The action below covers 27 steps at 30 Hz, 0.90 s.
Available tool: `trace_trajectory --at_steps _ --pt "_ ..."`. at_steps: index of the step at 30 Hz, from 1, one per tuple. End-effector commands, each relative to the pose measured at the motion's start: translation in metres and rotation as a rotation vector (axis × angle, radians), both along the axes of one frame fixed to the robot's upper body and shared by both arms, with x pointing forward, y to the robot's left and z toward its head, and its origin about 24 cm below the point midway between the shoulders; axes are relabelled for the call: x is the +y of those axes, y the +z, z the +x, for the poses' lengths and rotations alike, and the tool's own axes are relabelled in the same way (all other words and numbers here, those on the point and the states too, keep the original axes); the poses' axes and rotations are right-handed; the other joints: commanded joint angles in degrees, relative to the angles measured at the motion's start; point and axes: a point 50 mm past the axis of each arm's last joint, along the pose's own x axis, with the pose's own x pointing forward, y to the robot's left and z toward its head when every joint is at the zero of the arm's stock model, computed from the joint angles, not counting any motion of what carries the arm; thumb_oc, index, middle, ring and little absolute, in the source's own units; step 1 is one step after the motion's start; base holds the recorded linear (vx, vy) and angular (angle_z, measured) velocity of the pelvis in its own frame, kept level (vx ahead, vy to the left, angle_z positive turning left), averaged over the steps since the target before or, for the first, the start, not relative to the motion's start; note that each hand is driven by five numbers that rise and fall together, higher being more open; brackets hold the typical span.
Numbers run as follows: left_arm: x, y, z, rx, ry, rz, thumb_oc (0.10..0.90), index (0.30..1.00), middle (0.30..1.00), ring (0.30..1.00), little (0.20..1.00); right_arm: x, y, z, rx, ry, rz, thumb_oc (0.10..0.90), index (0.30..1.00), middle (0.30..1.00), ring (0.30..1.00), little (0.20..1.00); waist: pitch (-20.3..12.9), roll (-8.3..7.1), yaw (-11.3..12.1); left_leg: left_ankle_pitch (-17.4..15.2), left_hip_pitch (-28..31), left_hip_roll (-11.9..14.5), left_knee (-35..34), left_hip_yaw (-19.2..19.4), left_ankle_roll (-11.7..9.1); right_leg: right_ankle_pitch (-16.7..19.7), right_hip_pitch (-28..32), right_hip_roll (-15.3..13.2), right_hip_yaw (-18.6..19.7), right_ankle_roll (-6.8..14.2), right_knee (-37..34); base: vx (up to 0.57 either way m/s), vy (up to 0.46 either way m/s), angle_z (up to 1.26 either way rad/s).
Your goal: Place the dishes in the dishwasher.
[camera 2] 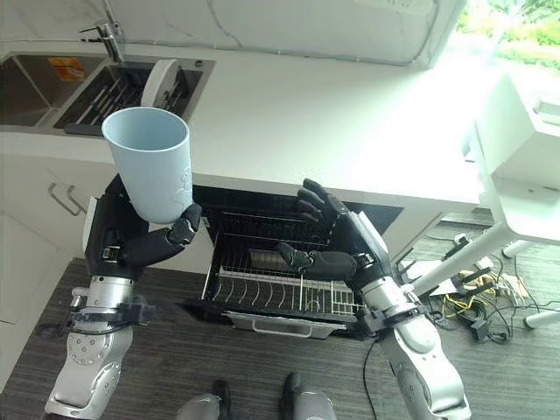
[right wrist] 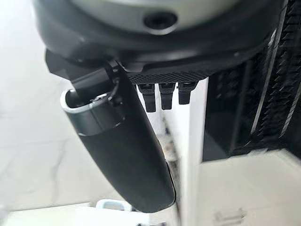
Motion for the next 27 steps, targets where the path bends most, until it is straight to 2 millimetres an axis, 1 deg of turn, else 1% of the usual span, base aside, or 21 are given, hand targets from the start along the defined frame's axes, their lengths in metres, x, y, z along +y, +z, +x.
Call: trace_trajectory --at_steps 1,6,9,12,15,18,22,25,27 --pt "-0.006 0.04 0.001 -0.266 -0.03 0.074 0.4 0.3 0.3 0.3 0.3 0.012 0.042 -0.003 -0.2 0.134 0.143 0.8 0.9 0.9 0.9 0.9 -6.8 -1.26 0.2 -6.7 2.2 1.3 0.1 -2.0 -1.8 -4.5 3.7 -4.1 2.6 8.1 -1.9 -0.01 0.046 0.07" --pt "-0.011 0.039 0.007 -0.277 -0.023 0.141 0.4 0.3 0.3 0.3 0.3 0.013 0.047 0.0 -0.194 0.177 0.199 0.8 0.9 0.9 0.9 0.9 -7.0 -1.86 0.3 -7.5 2.7 0.5 0.1 -2.1 -1.1 -4.1 3.7 -4.7 2.6 8.7 -1.9 0.0 0.04 0.02" --pt "-0.01 0.038 0.009 -0.278 -0.016 0.153 0.4 0.3 0.3 0.3 0.3 0.012 0.049 0.002 -0.188 0.197 0.224 0.8 0.9 0.9 0.9 0.9 -7.2 -2.03 0.6 -7.8 3.0 0.4 0.1 -1.9 -0.9 -4.2 3.8 -4.8 2.5 8.8 -1.9 0.01 0.04 -0.01" --pt "-0.015 0.038 0.012 -0.285 -0.009 0.187 0.4 0.3 0.3 0.3 0.3 0.013 0.051 0.006 -0.172 0.214 0.228 0.8 0.9 0.9 0.9 0.9 -7.4 -2.32 0.7 -8.1 3.1 0.4 0.1 -1.9 -0.8 -4.2 3.9 -4.8 2.6 8.7 -1.9 0.0 0.008 -0.01" --pt "-0.016 0.036 0.014 -0.282 -0.006 0.204 0.4 0.3 0.3 0.3 0.3 0.014 0.053 0.007 -0.165 0.247 0.242 0.8 0.9 0.9 0.9 0.9 -7.6 -2.49 0.6 -8.3 3.3 0.5 0.1 -1.6 -0.8 -4.3 3.9 -4.6 3.0 8.7 -1.9 0.0 0.006 -0.02" --pt "-0.02 0.034 0.016 -0.295 -0.002 0.233 0.4 0.3 0.3 0.3 0.3 0.017 0.054 0.008 -0.153 0.277 0.279 0.8 0.9 0.9 0.9 0.9 -7.9 -2.54 0.6 -8.5 3.6 0.9 0.1 -1.2 -0.9 -4.4 4.0 -4.5 3.3 8.7 -1.9 0.01 0.012 -0.1" --pt "-0.029 0.029 0.019 -0.29 -0.012 0.26 0.4 0.3 0.3 0.3 0.3 0.029 0.051 0.008 -0.133 0.321 0.327 0.8 0.9 0.9 0.9 0.9 -8.3 -2.43 0.7 -8.7 4.0 1.0 0.1 -1.0 -0.7 -4.6 4.2 -4.4 3.7 8.6 -1.9 0.02 0.007 -0.08" --pt "-0.035 0.027 0.019 -0.292 -0.028 0.277 0.4 0.3 0.3 0.3 0.3 0.034 0.05 0.009 -0.134 0.322 0.338 0.8 0.9 0.9 0.9 0.9 -8.5 -2.31 0.7 -8.8 4.2 1.1 0.1 -0.8 -0.7 -4.7 4.3 -4.4 3.8 8.5 -1.9 0.01 0.001 -0.02" --pt "-0.042 0.025 0.02 -0.299 -0.046 0.297 0.4 0.3 0.3 0.3 0.3 0.036 0.05 0.012 -0.136 0.27 0.326 0.8 0.9 0.9 0.9 0.9 -8.6 -2.05 0.6 -8.9 4.3 1.1 0.1 -0.7 -0.7 -4.8 4.5 -4.3 3.9 8.5 -1.9 0.0 0.0 0.0"
